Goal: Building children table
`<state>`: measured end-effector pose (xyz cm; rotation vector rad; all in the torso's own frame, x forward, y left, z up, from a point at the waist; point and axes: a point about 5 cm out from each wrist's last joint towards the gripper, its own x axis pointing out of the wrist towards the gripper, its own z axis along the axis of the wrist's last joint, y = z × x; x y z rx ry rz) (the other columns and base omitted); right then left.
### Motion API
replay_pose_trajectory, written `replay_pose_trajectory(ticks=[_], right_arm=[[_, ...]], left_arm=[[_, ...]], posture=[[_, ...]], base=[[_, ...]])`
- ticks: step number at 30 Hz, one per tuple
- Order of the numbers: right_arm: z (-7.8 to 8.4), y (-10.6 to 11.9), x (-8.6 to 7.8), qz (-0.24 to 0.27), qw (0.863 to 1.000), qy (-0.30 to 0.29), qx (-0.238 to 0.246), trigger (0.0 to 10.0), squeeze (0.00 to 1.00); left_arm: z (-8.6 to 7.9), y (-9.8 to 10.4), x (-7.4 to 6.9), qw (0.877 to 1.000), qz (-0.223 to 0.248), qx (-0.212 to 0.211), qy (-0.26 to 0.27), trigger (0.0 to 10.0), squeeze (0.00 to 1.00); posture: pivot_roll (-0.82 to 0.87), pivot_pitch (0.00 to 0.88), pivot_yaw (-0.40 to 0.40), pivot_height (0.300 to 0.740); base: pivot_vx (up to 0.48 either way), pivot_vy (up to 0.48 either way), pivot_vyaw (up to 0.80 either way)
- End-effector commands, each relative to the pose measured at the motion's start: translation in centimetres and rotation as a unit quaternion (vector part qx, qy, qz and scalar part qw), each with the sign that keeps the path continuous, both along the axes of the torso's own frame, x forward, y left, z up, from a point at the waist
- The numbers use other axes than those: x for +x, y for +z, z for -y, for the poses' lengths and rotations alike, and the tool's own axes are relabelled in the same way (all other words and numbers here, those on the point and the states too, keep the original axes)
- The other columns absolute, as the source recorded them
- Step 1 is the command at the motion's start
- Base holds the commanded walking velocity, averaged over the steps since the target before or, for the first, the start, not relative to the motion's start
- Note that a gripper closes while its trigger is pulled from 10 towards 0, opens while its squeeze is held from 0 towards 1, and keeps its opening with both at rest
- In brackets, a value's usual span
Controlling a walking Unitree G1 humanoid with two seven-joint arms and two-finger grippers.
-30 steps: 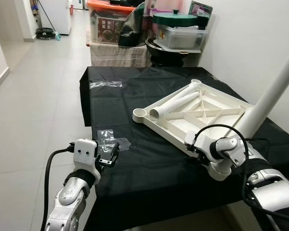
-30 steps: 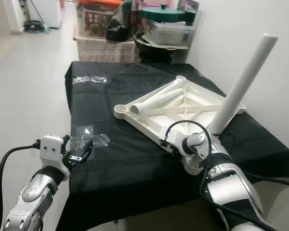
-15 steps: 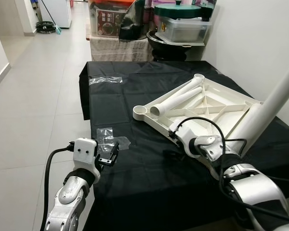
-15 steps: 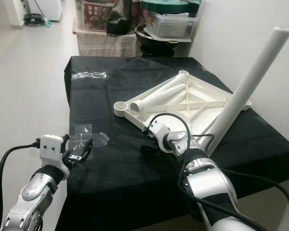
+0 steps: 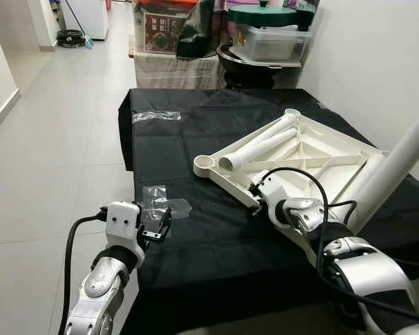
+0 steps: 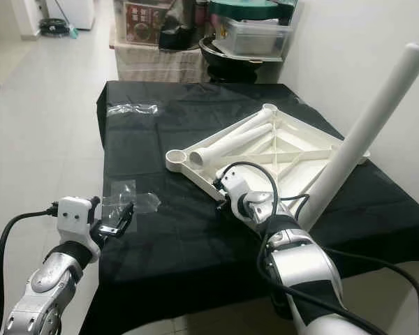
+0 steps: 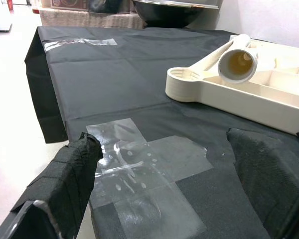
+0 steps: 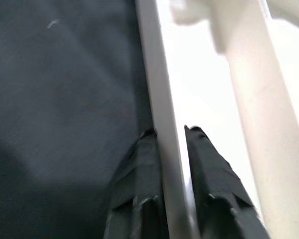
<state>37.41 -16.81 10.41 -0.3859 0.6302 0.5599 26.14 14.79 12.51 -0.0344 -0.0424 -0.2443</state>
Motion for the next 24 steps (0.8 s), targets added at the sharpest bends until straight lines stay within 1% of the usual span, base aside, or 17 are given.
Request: replay_pose_trajectory(ticks=[1,4,5,6,7,10,11,12,13,15,16,17,18,19,21,22,24], right_arm=[[-0.6,-2.4,-1.5,-0.052,0.998,0.045,-0.003,0.0,0.0],[-0.6,-2.4,-1.6,-0.05,0.996,0.066,-0.013,0.0,0.0],[-0.7,-2.4,-1.9,-0.037,0.99,0.131,-0.042,0.0,0.0],[-0.7,-2.4,-1.9,-0.037,0.99,0.131,-0.042,0.0,0.0],[-0.9,-2.3,-2.1,-0.016,0.98,0.189,-0.058,0.0,0.0],[-0.9,-2.3,-2.1,-0.016,0.98,0.189,-0.058,0.0,0.0],[-1.1,-2.2,-2.4,0.004,0.963,0.254,-0.086,0.0,0.0],[-1.2,-2.0,-2.8,0.02,0.939,0.322,-0.114,0.0,0.0],[-1.2,-2.0,-2.8,0.02,0.939,0.322,-0.114,0.0,0.0],[-0.7,-1.9,-3.4,0.035,0.904,0.393,-0.164,0.0,0.0],[-0.7,-1.9,-3.4,0.035,0.904,0.393,-0.164,0.0,0.0],[-0.3,-1.8,-3.5,0.042,0.891,0.411,-0.186,0.0,0.0],[-0.3,-1.8,-3.5,0.042,0.891,0.411,-0.186,0.0,0.0],[0.0,-1.6,-3.4,0.047,0.882,0.422,-0.202,0.0,0.0],[0.0,-1.6,-3.4,0.047,0.882,0.422,-0.202,0.0,0.0],[0.9,-1.0,-3.1,0.067,0.86,0.433,-0.261,0.0,0.0],[1.2,-0.7,-2.8,0.076,0.854,0.431,-0.282,0.0,0.0]], left_arm=[[0.0,-0.3,-0.1,1.0,-0.01,0.009,-0.003,10.0,0.0],[0.0,-0.3,0.0,1.0,-0.011,0.009,-0.003,10.0,0.0],[0.0,-0.4,0.0,1.0,-0.011,0.01,-0.004,10.0,0.0],[0.0,-0.4,0.0,1.0,-0.011,0.01,-0.004,10.0,0.0],[0.0,-0.4,0.0,1.0,-0.011,0.01,-0.005,10.0,0.0],[0.0,-0.4,0.0,1.0,-0.011,0.01,-0.005,10.0,0.0],[0.0,-0.4,0.0,1.0,-0.011,0.01,-0.005,10.0,0.0],[0.0,-0.4,0.0,1.0,-0.012,0.011,-0.005,10.0,0.0],[0.0,-0.4,0.0,1.0,-0.012,0.011,-0.005,10.0,0.0],[0.1,-0.5,0.0,1.0,-0.014,0.011,-0.006,10.0,0.0],[0.1,-0.5,0.0,1.0,-0.014,0.011,-0.006,10.0,0.0],[0.1,-0.5,0.0,1.0,-0.014,0.01,-0.006,10.0,0.0],[0.1,-0.5,0.0,1.0,-0.014,0.01,-0.006,10.0,0.0],[0.2,-0.5,0.0,1.0,-0.014,0.01,-0.007,10.0,0.0],[0.2,-0.5,0.0,1.0,-0.014,0.01,-0.007,10.0,0.0],[0.2,-0.5,0.0,1.0,-0.014,0.01,-0.007,10.0,0.0],[0.1,-0.5,0.0,1.0,-0.014,0.01,-0.006,10.0,0.0]], posture=[[0.16,0.0,-0.134,0.74],[0.16,0.0,-0.134,0.74],[0.16,0.0,-0.134,0.74],[0.16,0.0,-0.134,0.74],[0.15,0.0,-0.129,0.74],[0.15,0.0,-0.129,0.74],[0.15,0.0,-0.129,0.74],[0.14,0.0,-0.127,0.74],[0.14,0.0,-0.127,0.74],[0.14,0.0,-0.125,0.74],[0.14,0.0,-0.125,0.74],[0.14,0.0,-0.124,0.74],[0.14,0.0,-0.124,0.74],[0.14,0.0,-0.123,0.74],[0.14,0.0,-0.123,0.74],[0.13,0.0,-0.121,0.74],[0.13,0.0,-0.121,0.74]], base=[[0.0,0.0,0.0],[0.0,0.0,0.0],[0.0,0.0,0.0],[0.0,0.0,0.0],[0.0,0.0,0.0],[0.0,0.0,0.0],[0.0,0.0,0.0],[0.0,0.0,0.0],[0.0,0.0,0.0],[0.0,0.0,0.0],[0.0,0.0,0.0],[0.0,0.0,0.0],[0.0,0.0,0.0],[0.0,0.0,0.0],[0.0,0.0,0.0],[0.0,0.0,0.0],[0.0,0.0,0.0]])
